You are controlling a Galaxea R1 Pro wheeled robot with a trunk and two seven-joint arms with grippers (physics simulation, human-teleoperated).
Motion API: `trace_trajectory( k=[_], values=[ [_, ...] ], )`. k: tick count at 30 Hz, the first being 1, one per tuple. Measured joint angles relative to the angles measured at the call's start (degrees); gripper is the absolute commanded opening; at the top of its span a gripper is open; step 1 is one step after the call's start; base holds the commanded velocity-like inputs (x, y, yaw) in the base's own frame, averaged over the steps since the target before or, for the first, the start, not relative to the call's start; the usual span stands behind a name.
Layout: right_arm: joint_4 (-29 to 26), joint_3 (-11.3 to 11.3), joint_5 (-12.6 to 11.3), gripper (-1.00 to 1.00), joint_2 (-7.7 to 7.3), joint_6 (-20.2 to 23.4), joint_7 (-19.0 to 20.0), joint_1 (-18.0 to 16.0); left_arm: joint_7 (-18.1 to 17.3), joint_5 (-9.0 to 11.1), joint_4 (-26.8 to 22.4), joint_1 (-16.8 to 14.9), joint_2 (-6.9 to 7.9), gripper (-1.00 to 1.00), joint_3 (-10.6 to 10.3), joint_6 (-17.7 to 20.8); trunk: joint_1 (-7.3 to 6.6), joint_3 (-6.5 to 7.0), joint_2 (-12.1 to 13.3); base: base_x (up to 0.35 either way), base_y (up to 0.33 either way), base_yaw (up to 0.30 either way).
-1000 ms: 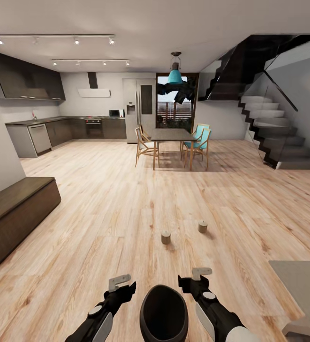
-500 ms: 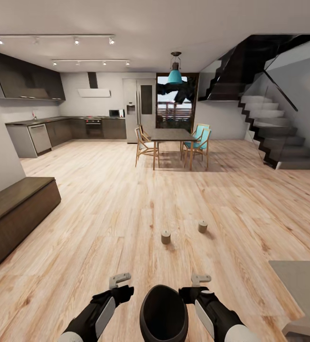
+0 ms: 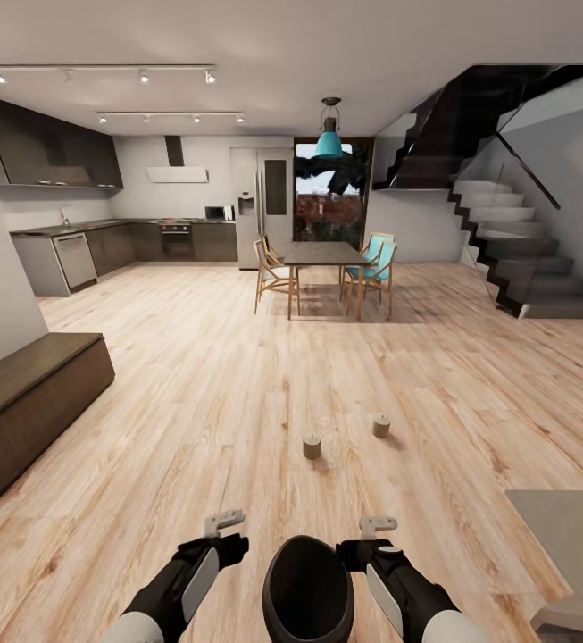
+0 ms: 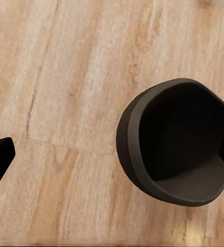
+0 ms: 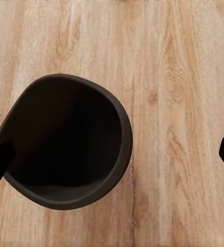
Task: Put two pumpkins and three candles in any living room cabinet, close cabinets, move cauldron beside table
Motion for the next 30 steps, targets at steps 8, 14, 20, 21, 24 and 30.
trace_trajectory(
  k=[8, 14, 20, 21, 24, 30],
  values=[
    [0.06, 0.00, 0.14, 1.00, 0.20, -0.24, 0.00, 0.01, 1.20, 2.40, 0.00, -0.16, -0.01, 1.00, -0.15, -0.04, 0.00, 0.00, 0.00, 0.000, 0.000, 0.000],
    [0.06, 0.00, 0.18, 1.00, 0.26, -0.26, 0.00, 0.00, 0.85, 2.52, 0.00, -0.13, 0.20, 1.00, -0.11, -0.26, 0.00, 0.00, 0.00, 0.000, 0.000, 0.000],
    [0.06, 0.00, 0.23, 1.00, 0.26, -0.27, 0.00, 0.00, 0.78, 2.61, 0.00, -0.13, 0.23, 1.00, -0.02, -0.82, 0.00, 0.00, 0.00, 0.000, 0.000, 0.000],
    [0.06, 0.00, 0.23, 1.00, 0.26, -0.27, 0.01, 0.00, 0.78, 2.62, 0.00, -0.13, 0.23, 1.00, -0.01, -0.85, 0.21, -0.18, -0.39, 0.000, 0.000, 0.000],
    [0.06, 0.00, 0.23, 1.00, 0.29, -0.27, 0.03, 0.00, 0.78, 2.63, 0.00, -0.13, 0.20, 1.00, -0.01, -0.88, 0.87, -0.71, -1.59, 0.000, 0.000, 0.000],
    [0.06, 0.00, 0.24, 1.00, 0.34, -0.29, 0.00, 0.00, 0.77, 2.62, 0.05, -0.13, 0.04, 1.00, -0.05, -0.94, 2.19, -1.79, -4.00, 0.000, 0.000, 0.000]
  ],
)
